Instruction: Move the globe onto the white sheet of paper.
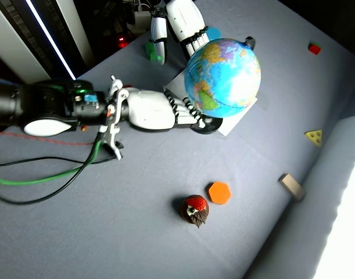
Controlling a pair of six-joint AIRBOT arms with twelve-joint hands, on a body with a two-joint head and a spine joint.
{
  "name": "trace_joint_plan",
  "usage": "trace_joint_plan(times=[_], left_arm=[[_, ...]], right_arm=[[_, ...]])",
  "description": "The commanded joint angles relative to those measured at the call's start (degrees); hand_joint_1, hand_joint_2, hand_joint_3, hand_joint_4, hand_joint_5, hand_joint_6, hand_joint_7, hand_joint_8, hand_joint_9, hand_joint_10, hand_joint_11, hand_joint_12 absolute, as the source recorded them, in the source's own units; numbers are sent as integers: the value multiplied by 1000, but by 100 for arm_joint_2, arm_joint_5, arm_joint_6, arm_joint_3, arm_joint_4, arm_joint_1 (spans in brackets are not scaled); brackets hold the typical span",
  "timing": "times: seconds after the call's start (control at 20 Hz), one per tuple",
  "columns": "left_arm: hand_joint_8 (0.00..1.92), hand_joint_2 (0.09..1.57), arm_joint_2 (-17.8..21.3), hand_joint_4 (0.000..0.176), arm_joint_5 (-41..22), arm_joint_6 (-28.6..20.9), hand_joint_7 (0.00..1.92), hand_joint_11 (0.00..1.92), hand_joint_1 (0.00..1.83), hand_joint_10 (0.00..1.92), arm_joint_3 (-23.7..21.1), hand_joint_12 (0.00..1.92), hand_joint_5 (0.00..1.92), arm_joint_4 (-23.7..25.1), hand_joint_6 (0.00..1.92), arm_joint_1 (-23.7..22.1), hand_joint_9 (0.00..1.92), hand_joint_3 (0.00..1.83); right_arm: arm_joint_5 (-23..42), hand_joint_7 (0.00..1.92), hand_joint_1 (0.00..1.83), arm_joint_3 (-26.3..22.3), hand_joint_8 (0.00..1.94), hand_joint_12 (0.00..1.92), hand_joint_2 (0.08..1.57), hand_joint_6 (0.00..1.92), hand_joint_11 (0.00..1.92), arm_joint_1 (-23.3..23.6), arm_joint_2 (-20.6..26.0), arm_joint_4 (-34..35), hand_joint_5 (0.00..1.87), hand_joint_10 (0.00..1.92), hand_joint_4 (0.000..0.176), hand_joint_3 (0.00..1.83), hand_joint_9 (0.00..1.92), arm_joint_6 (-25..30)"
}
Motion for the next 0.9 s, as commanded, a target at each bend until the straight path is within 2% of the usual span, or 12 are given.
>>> trace_joint_plan(times=[0.0,0.05,0.15,0.3,0.5,0.85], left_arm=[[1,1218,9,0,-479,-19,2,24,0,1,-5,23,0,277,0,-20,2,0],[1,1218,9,0,-480,-9,3,23,0,1,-13,24,0,277,0,-26,3,0],[1,1213,9,0,-480,1,3,14,0,1,-38,23,0,267,0,-33,2,0],[0,1212,2,0,-479,4,0,2,0,0,-56,21,0,238,0,-33,0,0],[0,1211,2,0,-479,5,0,0,0,0,-53,24,0,226,0,-23,0,0],[0,1211,-25,0,-480,51,0,0,0,0,-105,19,0,203,0,-14,0,0]], right_arm=[[447,183,0,-34,1,373,1192,6,0,66,-42,81,198,4,0,0,159,-91],[451,183,0,-39,1,374,1192,6,0,78,-72,186,198,4,0,0,159,-198],[466,189,0,-49,4,373,1192,8,0,120,-197,906,205,4,0,0,159,-918],[448,189,0,-83,3,375,1192,8,0,147,-298,1095,206,3,0,0,159,-1122],[511,190,0,-158,2,400,1193,7,0,149,-419,1742,208,3,0,0,160,-1852],[607,189,0,-202,1,400,1192,6,0,88,-501,1902,208,2,0,0,159,-2078]])
